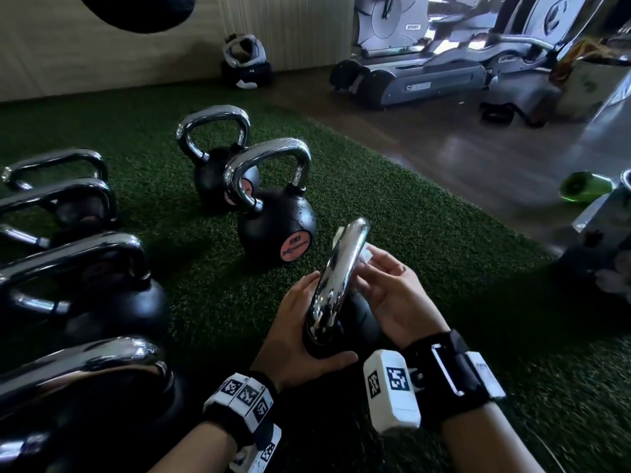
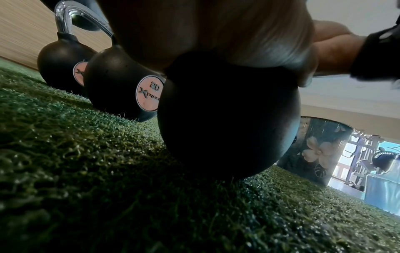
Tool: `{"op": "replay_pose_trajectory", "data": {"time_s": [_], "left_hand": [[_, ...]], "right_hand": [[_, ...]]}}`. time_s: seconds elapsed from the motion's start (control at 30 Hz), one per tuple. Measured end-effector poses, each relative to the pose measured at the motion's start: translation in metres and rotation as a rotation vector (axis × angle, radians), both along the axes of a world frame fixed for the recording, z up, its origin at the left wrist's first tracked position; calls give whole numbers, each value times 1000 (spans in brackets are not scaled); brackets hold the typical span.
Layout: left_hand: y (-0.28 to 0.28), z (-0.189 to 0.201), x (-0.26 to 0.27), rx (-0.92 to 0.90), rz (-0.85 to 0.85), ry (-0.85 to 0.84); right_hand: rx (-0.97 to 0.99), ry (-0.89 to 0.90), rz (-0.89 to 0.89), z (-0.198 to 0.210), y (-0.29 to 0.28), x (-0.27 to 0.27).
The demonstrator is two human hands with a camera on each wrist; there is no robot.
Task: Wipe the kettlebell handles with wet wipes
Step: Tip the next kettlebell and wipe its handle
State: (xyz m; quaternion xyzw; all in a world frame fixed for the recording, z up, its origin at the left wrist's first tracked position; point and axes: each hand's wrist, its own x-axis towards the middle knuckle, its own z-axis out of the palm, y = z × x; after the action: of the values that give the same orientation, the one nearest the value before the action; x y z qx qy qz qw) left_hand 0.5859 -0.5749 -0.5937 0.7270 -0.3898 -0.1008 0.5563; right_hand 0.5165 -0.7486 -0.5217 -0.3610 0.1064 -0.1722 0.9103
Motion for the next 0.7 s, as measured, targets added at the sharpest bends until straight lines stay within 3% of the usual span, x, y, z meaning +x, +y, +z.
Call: {"op": "replay_pose_trajectory", "data": {"time_s": [0.2,0.37,0.53,0.7], "left_hand": [[1,0,-1,18,20,-47],[0,1,-2,-4,11,2],[-1,-2,1,-22,-11,22],[6,6,8,82,-72,-62]], "right_hand": [[-480,150,-453,-1,12,2],[-887,401,-721,9,7,20],[-1044,595,-744,11,6,33],[-1110,618,-749,11,3,38]]}}
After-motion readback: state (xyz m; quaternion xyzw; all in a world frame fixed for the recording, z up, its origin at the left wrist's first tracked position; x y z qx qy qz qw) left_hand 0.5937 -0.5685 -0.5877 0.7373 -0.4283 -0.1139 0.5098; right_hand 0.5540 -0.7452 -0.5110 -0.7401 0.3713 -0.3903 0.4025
